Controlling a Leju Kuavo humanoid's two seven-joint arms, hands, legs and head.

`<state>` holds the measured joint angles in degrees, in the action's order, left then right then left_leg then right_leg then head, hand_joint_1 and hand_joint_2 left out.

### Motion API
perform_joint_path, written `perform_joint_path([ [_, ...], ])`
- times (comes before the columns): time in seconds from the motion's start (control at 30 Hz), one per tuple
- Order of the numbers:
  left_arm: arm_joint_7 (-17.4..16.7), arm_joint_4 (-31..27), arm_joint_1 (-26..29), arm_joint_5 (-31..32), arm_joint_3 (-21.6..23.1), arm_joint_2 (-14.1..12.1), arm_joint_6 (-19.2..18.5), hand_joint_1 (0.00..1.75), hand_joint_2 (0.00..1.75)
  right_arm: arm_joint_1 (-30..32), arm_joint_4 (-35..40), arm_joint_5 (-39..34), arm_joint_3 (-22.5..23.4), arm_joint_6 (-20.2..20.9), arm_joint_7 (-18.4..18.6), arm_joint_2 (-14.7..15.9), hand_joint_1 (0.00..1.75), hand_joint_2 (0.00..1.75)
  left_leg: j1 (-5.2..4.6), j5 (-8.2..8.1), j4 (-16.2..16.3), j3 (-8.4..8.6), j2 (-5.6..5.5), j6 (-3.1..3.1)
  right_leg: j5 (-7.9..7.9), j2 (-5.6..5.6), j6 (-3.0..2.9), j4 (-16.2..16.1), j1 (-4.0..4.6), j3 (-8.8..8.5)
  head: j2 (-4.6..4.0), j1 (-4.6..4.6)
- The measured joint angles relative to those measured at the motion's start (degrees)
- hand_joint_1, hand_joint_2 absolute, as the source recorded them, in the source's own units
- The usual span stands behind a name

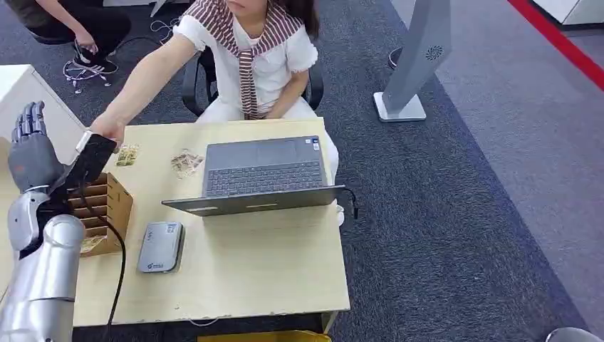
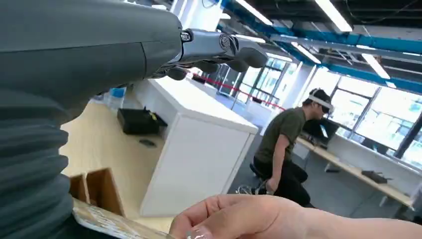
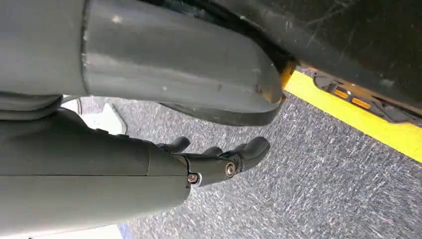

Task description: Pass the card to the sensor for recognition and then transmit it.

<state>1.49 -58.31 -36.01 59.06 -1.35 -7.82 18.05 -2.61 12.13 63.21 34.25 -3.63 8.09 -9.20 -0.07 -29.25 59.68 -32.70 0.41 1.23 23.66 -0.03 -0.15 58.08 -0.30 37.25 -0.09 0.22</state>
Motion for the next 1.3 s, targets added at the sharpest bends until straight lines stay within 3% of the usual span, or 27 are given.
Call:
perform_joint_path([
  [0.4, -3.7, 11.9, -7.1, 7.5, 3.2, -7.2, 9.7, 0.00, 1.75, -0.3, -0.2, 4.4, -1.7, 0.8, 1.6, -0.2, 0.00, 0.00, 0.06, 0.07, 0.0, 0.01, 0.15, -0.11, -0.05, 0.14, -0.06, 0.0, 0.03, 0.05, 0.00, 0.00],
  [1.3, -4.3, 15.6, -8.4, 8.2, 4.1, -8.2, 9.9, 0.00, 1.75, -0.4, -0.4, 4.9, -1.8, 0.9, 1.9, -0.3, 0.00, 0.00, 0.05, 0.07, 0.0, 0.00, 0.13, -0.11, -0.06, 0.13, -0.05, 0.0, 0.02, 0.04, 0.00, 0.00],
])
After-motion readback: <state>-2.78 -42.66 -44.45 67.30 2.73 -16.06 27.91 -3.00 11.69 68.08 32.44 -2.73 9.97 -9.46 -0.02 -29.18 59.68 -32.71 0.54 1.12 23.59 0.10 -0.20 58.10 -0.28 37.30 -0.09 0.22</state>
